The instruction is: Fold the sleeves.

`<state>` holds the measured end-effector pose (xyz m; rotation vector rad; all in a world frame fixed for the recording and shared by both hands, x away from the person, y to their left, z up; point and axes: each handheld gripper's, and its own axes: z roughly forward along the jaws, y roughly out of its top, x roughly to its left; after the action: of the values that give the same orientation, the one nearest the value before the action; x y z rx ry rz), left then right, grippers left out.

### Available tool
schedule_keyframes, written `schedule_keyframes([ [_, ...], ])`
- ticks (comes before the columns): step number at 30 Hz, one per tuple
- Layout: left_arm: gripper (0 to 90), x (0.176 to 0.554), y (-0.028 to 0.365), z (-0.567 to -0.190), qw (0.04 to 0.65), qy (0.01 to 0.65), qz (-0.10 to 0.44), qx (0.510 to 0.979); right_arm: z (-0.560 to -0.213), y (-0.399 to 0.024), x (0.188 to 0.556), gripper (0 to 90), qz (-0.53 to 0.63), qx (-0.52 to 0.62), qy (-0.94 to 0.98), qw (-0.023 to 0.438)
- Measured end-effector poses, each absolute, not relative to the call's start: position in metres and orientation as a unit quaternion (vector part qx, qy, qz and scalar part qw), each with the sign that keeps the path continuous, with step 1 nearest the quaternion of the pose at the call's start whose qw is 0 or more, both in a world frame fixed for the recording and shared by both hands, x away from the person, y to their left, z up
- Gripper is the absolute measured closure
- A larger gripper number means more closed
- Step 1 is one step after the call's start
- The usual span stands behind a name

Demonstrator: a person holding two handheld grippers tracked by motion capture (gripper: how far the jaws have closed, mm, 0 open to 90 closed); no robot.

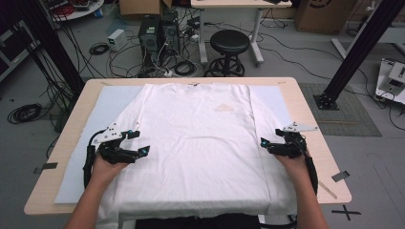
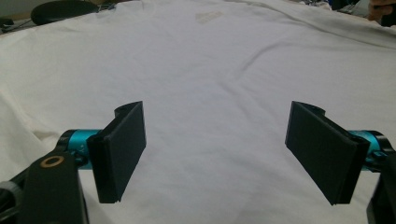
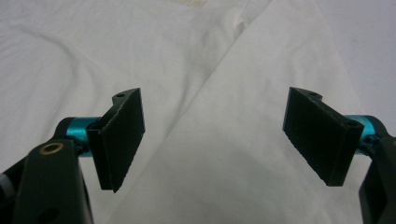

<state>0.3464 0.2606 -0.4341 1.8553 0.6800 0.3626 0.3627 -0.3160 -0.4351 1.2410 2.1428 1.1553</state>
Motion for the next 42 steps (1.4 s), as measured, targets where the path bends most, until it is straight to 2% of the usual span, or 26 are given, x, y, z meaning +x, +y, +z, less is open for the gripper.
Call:
schedule_keyframes([
  [25, 20.4, 0.345, 0.259, -0.435, 0.53, 0.281, 0.15, 0.786, -0.43, -0.312, 0.361, 21.2, 0.418, 0.449, 0.76, 0.215],
  [42, 20.5, 0.346, 0.257, -0.437, 0.53, 0.283, 0.146, 0.786, -0.438, -0.301, 0.364, 21.2, 0.377, 0.442, 0.786, 0.211],
])
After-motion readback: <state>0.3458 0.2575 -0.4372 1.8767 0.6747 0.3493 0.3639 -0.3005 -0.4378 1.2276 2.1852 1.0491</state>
